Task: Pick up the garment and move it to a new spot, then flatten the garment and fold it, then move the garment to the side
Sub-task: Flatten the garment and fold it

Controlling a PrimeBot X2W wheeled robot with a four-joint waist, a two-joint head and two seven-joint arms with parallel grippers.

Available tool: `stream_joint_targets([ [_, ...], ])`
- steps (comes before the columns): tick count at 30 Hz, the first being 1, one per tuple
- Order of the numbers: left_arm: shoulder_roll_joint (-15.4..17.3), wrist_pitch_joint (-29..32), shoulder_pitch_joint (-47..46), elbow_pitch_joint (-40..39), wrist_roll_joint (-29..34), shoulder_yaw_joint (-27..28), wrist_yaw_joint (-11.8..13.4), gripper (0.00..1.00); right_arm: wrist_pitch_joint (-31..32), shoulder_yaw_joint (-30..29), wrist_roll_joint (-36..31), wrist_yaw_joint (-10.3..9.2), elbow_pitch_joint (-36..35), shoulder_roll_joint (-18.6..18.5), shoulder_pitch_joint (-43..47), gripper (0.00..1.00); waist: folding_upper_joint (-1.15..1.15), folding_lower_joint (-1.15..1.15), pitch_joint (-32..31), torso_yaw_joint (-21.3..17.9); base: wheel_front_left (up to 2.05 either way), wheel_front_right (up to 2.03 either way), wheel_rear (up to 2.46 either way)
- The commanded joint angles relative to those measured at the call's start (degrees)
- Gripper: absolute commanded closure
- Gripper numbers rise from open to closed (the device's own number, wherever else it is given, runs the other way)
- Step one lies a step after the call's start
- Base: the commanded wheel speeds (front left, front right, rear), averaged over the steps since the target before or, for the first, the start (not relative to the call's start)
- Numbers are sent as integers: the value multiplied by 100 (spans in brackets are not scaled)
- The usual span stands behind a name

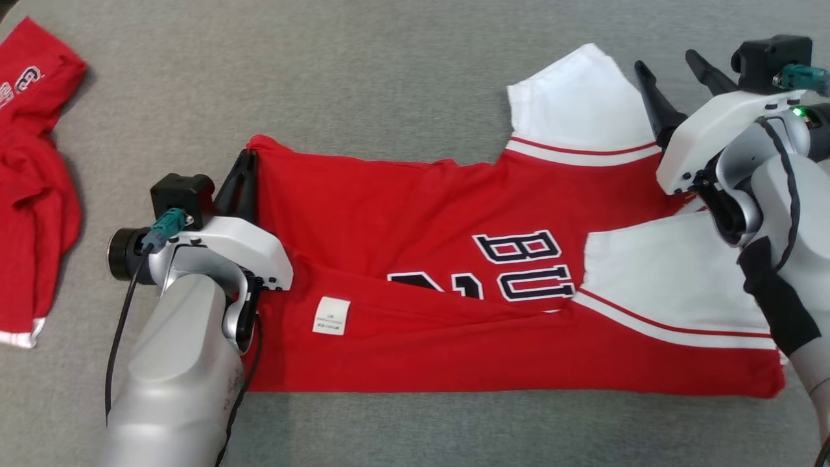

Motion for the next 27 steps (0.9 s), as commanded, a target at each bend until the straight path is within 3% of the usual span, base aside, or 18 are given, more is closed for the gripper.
stream_joint_targets([
  [1, 18, -7, 61, -181, -129, -158, -48, 100, 227, 142, 75, -1, 271, -98, -245, 0, 0, 0, 203, 428, 0, 0, 0],
  [5, 9, -7, 83, -465, -529, -631, -44, 100, 428, 307, -7, -2, 630, -262, -596, 0, 0, 0, 337, 688, 0, 0, 0],
  [10, 14, -7, 46, -826, -1074, -1369, 228, 100, 574, 505, -94, -2, 1148, -393, -1007, 0, 0, 0, 516, 978, 0, 0, 0],
  [15, 14, -8, -78, -966, -1399, -1770, 435, 100, 859, 660, -116, -2, 1637, -375, -1219, 2, 0, 0, 617, 1103, 0, 0, 0],
  [16, 13, -8, -91, -972, -1439, -1811, 460, 100, 871, 690, -108, -2, 1701, -368, -1227, 30, 0, 0, 638, 1113, 0, 0, 0],
  [17, 14, -7, -111, -972, -1473, -1839, 487, 100, 855, 711, -96, -2, 1747, -359, -1240, 78, 0, 0, 656, 1114, 0, 0, 0],
  [18, 14, -7, -141, -974, -1509, -1857, 514, 100, 808, 713, -80, -2, 1787, -374, -1277, 100, 0, 0, 672, 1112, 0, 0, 0],
  [27, 19, -8, -295, -897, -1361, -1389, 610, 100, -593, 334, -323, -2, 2181, -589, -1737, 100, 0, 0, 651, 864, 0, 0, 0],
])
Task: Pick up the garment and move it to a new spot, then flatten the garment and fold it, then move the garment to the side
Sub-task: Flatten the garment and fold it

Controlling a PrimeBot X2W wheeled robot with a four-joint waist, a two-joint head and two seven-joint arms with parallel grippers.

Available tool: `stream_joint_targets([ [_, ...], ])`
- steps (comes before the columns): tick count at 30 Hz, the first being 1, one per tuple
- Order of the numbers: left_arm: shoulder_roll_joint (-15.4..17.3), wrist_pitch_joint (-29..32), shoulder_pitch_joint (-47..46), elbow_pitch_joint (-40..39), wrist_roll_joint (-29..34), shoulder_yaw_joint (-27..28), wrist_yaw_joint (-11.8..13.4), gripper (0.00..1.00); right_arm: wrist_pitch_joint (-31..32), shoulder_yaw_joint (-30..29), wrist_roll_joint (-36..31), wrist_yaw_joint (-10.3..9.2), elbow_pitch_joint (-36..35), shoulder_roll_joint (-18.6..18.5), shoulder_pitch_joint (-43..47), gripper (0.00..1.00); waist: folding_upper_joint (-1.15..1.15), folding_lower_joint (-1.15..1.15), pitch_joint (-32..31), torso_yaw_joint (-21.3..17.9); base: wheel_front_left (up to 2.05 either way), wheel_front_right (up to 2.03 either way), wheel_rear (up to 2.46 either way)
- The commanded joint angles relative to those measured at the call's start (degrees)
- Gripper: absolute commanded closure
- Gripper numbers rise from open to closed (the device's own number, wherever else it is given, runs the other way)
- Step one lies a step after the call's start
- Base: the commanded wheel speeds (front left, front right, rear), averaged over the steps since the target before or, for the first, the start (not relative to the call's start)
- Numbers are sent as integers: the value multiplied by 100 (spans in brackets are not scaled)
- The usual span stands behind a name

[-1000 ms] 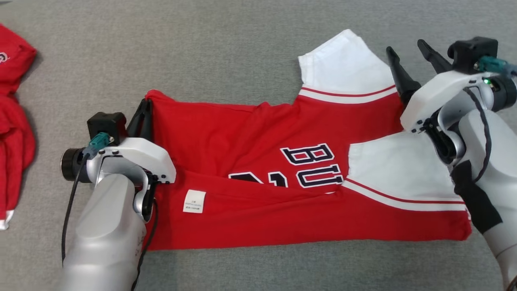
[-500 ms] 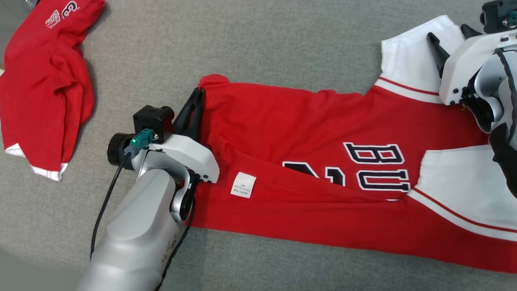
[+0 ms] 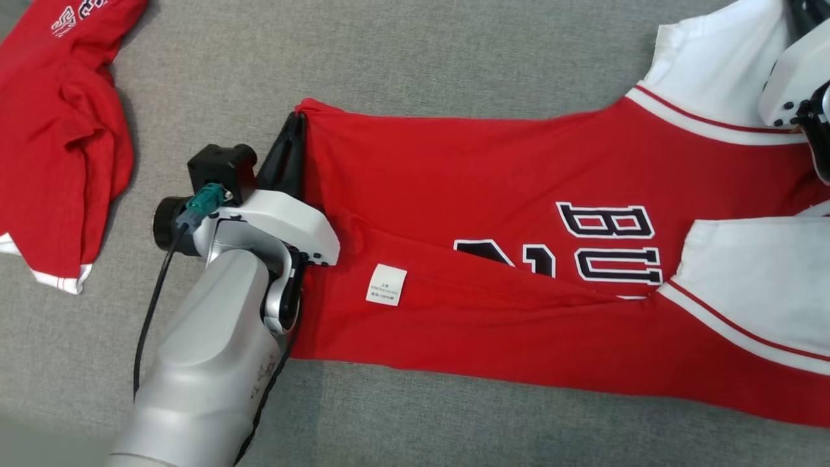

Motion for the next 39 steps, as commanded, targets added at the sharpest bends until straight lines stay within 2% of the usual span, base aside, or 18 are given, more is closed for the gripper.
stream_joint_targets([
  [1, 39, -8, -135, 48, 89, 144, -4, 100, -195, -88, -31, -2, 55, -28, -38, 100, 0, 0, -70, -102, 0, 0, 0],
  [8, 154, -8, 58, 127, 394, 715, -134, 100, -605, -155, -112, -2, -324, 160, 375, 100, 0, 0, -423, -531, 0, 0, 0],
  [14, 310, -8, 532, 127, 635, 1095, -235, 100, -603, -528, 19, -2, -1645, 303, 1496, 100, 0, 0, -857, -990, 0, 0, 0],
  [18, 291, -7, 944, 81, 734, 1337, -247, 100, -605, -835, 63, -2, -2435, 379, 2447, 100, 0, 0, -1173, -1189, 0, 0, 0],
  [25, 220, -7, 1596, 168, 845, 1555, -327, 100, -606, -1218, 167, -2, -3276, 605, 3742, 100, 0, 0, -1543, -1403, 0, 0, 0],
  [31, 153, -7, 2117, 333, 932, 1700, -397, 100, -606, -1373, 220, -2, -3531, 843, 4560, 100, 0, 0, -1780, -1505, 0, 0, 0],
  [39, 72, -6, 2683, 175, 980, 1846, -425, 100, -607, -1660, 100, -2, -3308, 1035, 5097, 100, 0, 0, -2001, -1456, 0, 0, 0],
])
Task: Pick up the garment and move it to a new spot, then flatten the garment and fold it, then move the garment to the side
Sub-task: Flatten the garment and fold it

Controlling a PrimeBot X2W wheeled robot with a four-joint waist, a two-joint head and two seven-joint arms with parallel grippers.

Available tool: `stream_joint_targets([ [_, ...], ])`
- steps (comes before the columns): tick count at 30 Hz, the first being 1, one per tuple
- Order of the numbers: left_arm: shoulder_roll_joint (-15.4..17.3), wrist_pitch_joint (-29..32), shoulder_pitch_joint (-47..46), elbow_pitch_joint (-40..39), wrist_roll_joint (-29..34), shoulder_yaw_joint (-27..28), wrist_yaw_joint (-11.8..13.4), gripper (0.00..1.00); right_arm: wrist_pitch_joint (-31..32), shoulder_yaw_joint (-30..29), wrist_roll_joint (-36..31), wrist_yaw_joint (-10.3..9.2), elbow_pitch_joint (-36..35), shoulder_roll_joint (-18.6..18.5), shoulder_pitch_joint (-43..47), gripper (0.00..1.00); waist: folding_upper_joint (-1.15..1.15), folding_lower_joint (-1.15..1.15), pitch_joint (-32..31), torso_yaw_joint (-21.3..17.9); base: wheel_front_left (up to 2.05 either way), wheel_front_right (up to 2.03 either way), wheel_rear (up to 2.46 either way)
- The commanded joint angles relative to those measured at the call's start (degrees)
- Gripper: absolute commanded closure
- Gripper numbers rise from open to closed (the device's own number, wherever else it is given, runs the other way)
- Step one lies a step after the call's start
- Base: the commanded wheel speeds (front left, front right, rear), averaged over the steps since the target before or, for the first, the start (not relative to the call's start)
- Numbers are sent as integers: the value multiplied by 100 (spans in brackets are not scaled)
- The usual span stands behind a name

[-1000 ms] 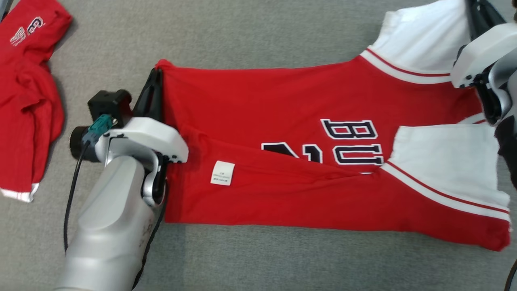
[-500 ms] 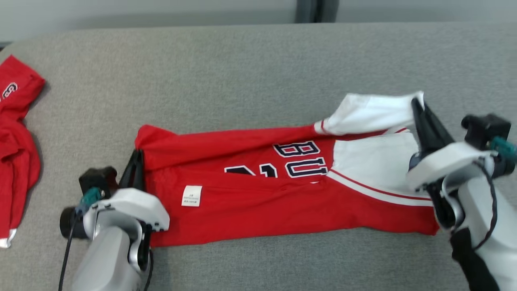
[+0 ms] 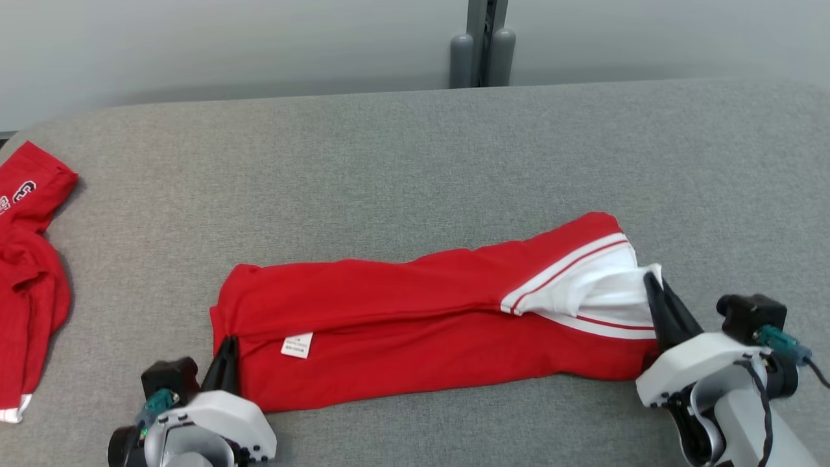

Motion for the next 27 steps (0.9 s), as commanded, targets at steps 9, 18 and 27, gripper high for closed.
stream_joint_targets([
  [9, -1, -2, 517, -410, 107, -66, 115, 0, -26, -554, -6, -1, 231, 143, 140, 0, 0, 0, -134, 224, 0, 0, 0],
  [18, -4, -2, 657, -854, -19, -426, 288, 0, 94, -497, -389, -1, 961, 51, -270, 0, 0, 0, -26, 511, 0, 0, 0],
  [27, -7, -2, 613, -1094, -7, -477, 368, 0, 553, -155, -139, 15, 1982, 317, -441, 0, 0, 0, 63, 723, 0, 0, 0],
])
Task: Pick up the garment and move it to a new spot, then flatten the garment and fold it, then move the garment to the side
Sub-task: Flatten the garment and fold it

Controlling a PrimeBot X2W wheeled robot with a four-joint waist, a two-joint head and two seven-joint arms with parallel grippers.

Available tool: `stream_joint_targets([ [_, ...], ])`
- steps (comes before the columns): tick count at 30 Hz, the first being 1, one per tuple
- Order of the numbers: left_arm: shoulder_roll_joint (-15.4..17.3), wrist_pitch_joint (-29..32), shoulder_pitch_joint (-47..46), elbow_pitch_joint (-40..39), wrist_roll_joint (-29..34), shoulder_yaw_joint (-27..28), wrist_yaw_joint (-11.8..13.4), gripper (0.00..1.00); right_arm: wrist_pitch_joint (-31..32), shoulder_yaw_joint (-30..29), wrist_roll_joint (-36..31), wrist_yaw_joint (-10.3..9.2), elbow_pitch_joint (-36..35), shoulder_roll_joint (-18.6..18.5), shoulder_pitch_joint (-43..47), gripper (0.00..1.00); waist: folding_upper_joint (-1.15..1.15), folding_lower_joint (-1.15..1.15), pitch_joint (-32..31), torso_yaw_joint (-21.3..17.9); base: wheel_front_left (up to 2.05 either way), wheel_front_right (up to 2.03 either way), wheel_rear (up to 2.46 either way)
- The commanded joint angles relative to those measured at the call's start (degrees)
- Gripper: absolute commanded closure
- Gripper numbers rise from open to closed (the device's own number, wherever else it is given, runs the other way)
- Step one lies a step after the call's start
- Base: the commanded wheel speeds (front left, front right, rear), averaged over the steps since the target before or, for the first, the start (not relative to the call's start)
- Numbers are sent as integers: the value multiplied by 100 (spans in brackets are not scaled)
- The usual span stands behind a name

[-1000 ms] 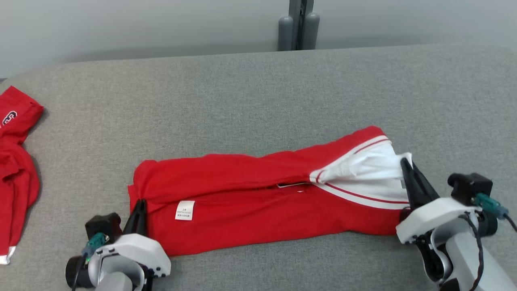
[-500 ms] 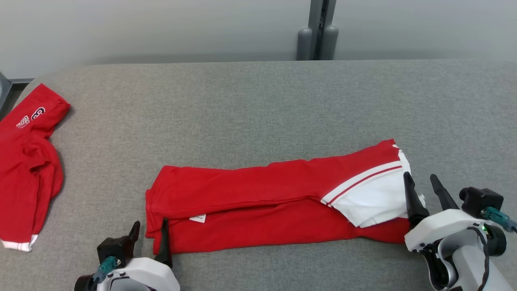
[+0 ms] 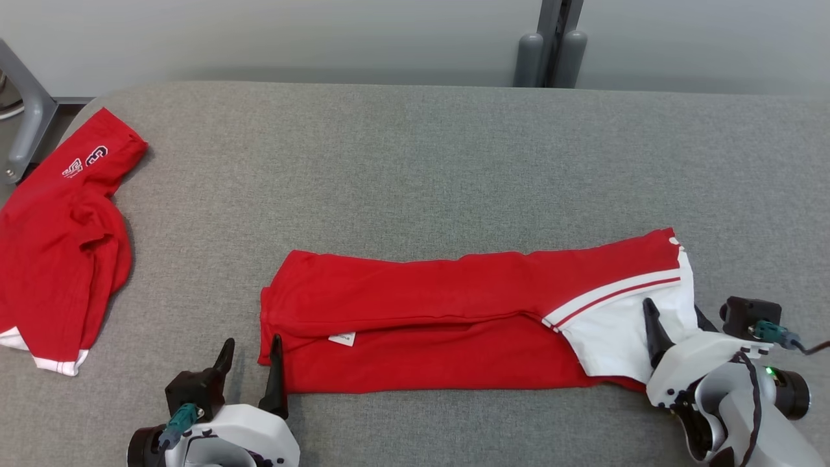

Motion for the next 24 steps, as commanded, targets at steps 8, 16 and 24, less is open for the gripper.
stream_joint_targets([
  [8, 25, -1, -16, -159, -38, 36, 44, 0, -158, 283, 549, 7, 165, -66, 26, 100, 0, 0, 46, -73, 0, 0, 0],
  [16, 26, 0, -82, -171, 50, 47, 39, 0, -415, -790, 537, 6, -329, -466, -230, 100, 0, 0, 74, -276, 0, 0, 0],
  [24, 26, 0, -73, -111, -32, 19, -1, 0, -409, -715, 45, 11, -1583, -4, 277, 100, 0, 0, -25, -534, 0, 0, 0],
])
